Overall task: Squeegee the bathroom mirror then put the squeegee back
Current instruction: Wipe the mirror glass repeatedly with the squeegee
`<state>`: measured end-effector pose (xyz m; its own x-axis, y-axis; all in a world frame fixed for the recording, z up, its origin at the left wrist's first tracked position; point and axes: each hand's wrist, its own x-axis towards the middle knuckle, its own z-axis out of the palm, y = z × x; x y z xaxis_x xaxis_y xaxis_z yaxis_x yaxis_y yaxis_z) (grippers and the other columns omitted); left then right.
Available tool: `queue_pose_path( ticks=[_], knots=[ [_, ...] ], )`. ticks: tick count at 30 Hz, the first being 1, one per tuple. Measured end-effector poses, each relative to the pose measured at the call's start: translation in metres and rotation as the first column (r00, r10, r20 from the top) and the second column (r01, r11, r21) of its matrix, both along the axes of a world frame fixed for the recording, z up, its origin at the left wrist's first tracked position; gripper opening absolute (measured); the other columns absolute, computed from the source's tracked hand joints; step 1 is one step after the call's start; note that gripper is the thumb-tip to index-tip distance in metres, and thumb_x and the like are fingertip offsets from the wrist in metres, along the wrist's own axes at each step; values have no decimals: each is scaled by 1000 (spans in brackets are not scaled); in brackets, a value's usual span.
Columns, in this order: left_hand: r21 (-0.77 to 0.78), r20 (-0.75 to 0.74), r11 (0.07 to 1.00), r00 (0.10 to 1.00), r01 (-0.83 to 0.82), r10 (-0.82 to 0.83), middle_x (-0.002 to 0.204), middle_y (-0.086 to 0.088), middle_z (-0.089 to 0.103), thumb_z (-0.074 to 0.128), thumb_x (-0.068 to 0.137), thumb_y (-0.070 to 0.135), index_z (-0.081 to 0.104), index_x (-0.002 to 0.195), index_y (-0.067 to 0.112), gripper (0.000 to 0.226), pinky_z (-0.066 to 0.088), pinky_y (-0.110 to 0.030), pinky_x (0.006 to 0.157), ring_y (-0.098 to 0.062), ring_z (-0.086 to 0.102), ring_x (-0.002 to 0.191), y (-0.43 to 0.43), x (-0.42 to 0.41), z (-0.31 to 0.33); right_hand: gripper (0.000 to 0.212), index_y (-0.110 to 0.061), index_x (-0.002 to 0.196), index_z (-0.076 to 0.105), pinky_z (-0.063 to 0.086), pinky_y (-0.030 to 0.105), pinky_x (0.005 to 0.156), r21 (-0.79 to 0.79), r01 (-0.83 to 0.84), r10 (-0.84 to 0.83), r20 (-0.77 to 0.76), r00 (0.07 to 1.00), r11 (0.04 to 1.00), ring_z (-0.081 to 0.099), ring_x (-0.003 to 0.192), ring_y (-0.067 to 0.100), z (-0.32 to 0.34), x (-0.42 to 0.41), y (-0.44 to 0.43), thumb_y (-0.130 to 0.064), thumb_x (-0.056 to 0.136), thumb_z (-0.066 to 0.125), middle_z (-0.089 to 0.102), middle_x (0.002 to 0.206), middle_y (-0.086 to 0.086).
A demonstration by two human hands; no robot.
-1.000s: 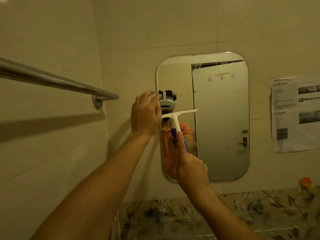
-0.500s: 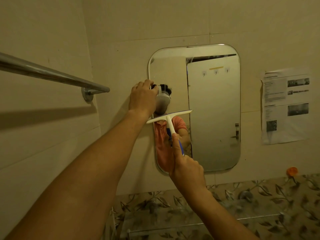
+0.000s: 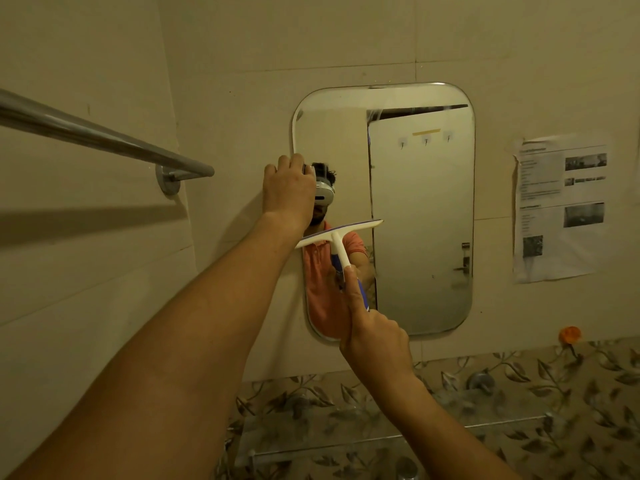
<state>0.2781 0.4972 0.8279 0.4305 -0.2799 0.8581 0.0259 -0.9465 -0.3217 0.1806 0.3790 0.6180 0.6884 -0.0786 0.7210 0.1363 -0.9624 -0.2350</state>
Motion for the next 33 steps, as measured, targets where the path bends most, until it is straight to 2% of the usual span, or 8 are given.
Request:
queue_pose_path(
  ticks=[2, 7, 12, 16, 20, 24, 29, 33],
  knots=[
    [-4, 4, 1000, 1000, -6, 6, 131, -9, 50, 68, 87, 27, 58, 132, 16, 47, 43, -40, 92, -27, 48, 115, -2, 0, -1, 97, -35, 154, -28, 25, 20, 43, 13, -11, 10, 23, 1000, 1000, 28, 44, 3, -6, 0, -3, -30, 100, 52, 46, 72, -3],
    [-22, 15, 1000, 1000, -21, 21, 132, -9, 49, 68, 88, 28, 57, 134, 14, 49, 43, -39, 94, -28, 48, 116, -5, 1, -1, 88, -36, 151, -34, 46, 26, 47, 42, -85, 84, 28, 996, 996, 44, 48, 7, -28, -6, -16, -31, 104, 42, 50, 72, -2],
    [-23, 13, 999, 999, -38, 38, 129, -10, 51, 70, 85, 31, 61, 128, 14, 48, 44, -39, 92, -27, 49, 113, -7, -1, -2, 92, -33, 154, -29, 46, 26, 40, 17, -15, 15, -7, 1000, 1000, 41, 42, 7, -52, -14, -21, -27, 102, 48, 49, 63, -3],
    [-20, 7, 999, 999, -33, 33, 128, -10, 50, 70, 85, 31, 61, 128, 13, 48, 44, -40, 92, -28, 49, 113, -7, -2, -1, 93, -29, 159, -14, 19, 14, 38, 47, 15, -12, -71, 997, 999, 24, 36, 4, -70, -23, -20, -26, 99, 56, 41, 56, -8],
    [-19, 10, 999, 999, -38, 38, 126, -9, 51, 70, 84, 29, 61, 127, 13, 47, 44, -39, 92, -27, 49, 112, -7, -2, -1, 91, -26, 161, -5, 11, 12, 39, 110, 40, -25, -130, 991, 993, 21, 35, 4, -89, -28, -18, -26, 97, 59, 38, 53, -11],
    [-17, -2, 999, 1000, -29, 29, 127, -9, 51, 71, 85, 30, 62, 128, 16, 46, 44, -39, 93, -27, 48, 114, -6, -2, -1, 87, -35, 145, -42, 21, 18, 41, 91, 32, -14, -194, 981, 995, 38, 45, 9, -104, -39, -17, -35, 106, 35, 51, 68, -9],
    [-24, -7, 1000, 1000, -14, 14, 129, -9, 50, 71, 87, 30, 61, 129, 16, 45, 42, -40, 94, -27, 48, 116, -5, -5, -1, 82, -39, 143, -41, 26, 18, 43, 150, 4, 42, -306, 951, 989, 40, 48, 10, -126, -49, -17, -34, 106, 32, 54, 72, -10],
    [-30, -15, 999, 1000, -20, 20, 130, -10, 50, 71, 88, 28, 59, 131, 15, 47, 42, -40, 95, -28, 48, 117, -5, -8, 0, 83, -46, 141, -42, 44, 21, 52, 204, -35, 96, -295, 951, 978, 51, 55, 14, -150, -52, -29, -40, 103, 32, 57, 71, -9]
  ],
)
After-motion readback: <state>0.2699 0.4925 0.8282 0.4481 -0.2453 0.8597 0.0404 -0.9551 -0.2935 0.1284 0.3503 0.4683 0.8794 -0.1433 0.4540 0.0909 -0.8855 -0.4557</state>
